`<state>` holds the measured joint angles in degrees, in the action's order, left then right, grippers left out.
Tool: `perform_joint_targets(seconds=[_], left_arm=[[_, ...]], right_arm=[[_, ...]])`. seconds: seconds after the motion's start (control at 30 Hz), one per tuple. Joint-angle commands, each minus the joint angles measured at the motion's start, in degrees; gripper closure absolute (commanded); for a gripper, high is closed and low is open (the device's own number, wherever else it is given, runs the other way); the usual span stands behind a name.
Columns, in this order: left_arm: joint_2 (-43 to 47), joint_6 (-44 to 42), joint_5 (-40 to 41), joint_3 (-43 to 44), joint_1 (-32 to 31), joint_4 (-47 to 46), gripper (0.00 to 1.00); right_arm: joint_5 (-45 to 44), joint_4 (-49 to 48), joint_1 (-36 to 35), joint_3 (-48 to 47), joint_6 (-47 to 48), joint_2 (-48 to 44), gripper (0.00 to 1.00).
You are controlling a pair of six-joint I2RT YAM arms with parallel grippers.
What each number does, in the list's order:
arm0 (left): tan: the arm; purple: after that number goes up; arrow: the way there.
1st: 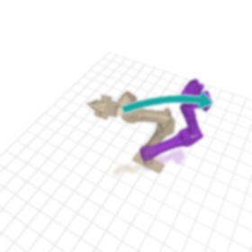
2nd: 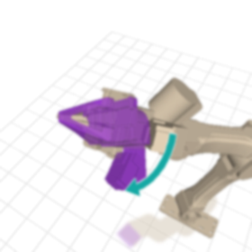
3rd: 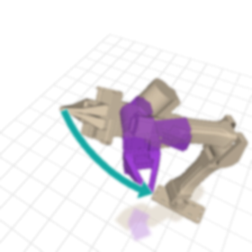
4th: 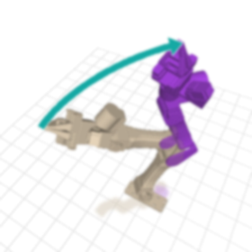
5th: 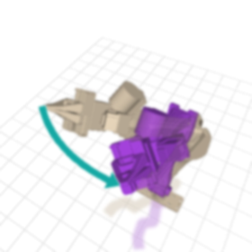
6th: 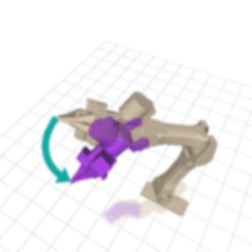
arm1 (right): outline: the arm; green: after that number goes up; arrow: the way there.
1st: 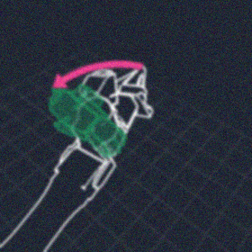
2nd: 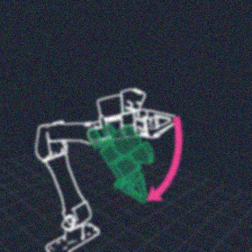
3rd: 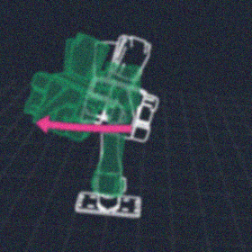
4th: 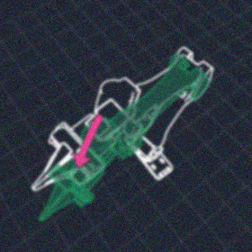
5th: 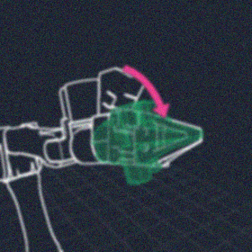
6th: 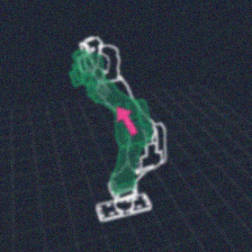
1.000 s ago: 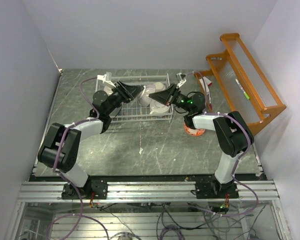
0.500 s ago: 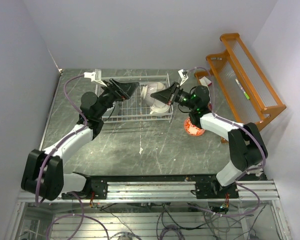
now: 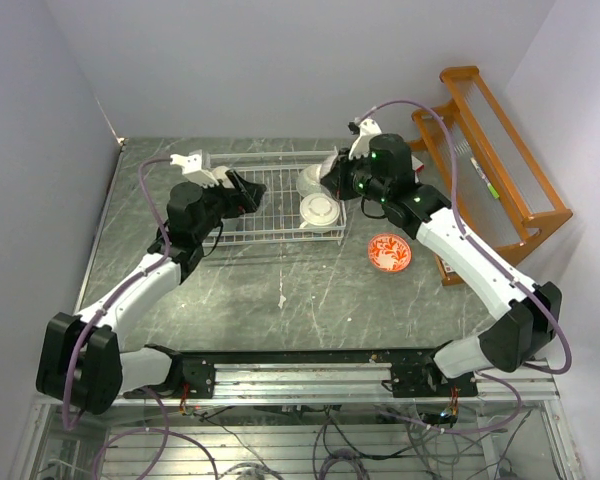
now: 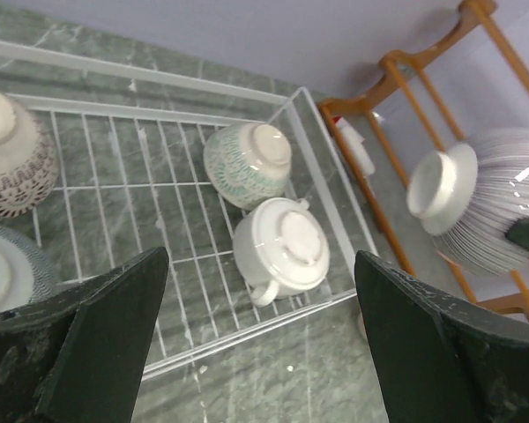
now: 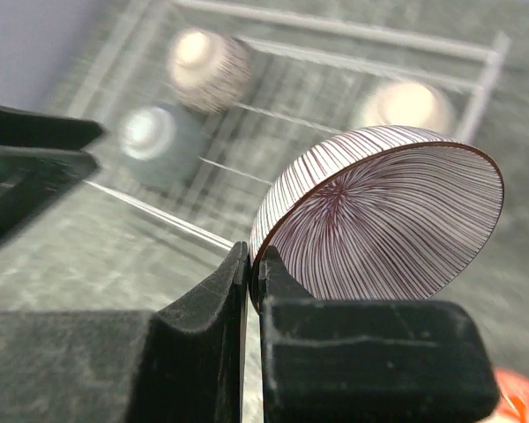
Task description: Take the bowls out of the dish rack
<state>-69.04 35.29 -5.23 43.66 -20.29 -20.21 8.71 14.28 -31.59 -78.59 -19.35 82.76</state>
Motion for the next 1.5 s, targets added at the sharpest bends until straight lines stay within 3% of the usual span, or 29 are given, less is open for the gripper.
perform_joint_targets(seconds=[0.0,0.2,0.47,0.9,1.47], left_arm=[[-1.8,-3.8,3.6,0.4,0.3,3.0,0.03],[-2.3,-7.4,4.9,1.8,0.3,7.8,0.0],[-1.6,-9.2,6.4,0.1,0.3,8.5,0.0],[-2.2,-10.4,7.7,0.3,0.3,10.4,0.01],[-2.3,-10.9,10.7,0.1,0.4,12.4,0.01]], right_arm=[[-22.6,20.3,-1.5,-4.2,5.6,1.2,1.0],[-31.7,32.8,-1.5,-5.9,6.4,0.5,1.0],[-34.9,37.8,-1.1,-0.9,7.4,0.2,1.0],[-28.4,28.4,2.5,12.1,11.0,0.0,1.0],[-24.9,23.6,2.7,13.9,11.1,6.1,1.0]])
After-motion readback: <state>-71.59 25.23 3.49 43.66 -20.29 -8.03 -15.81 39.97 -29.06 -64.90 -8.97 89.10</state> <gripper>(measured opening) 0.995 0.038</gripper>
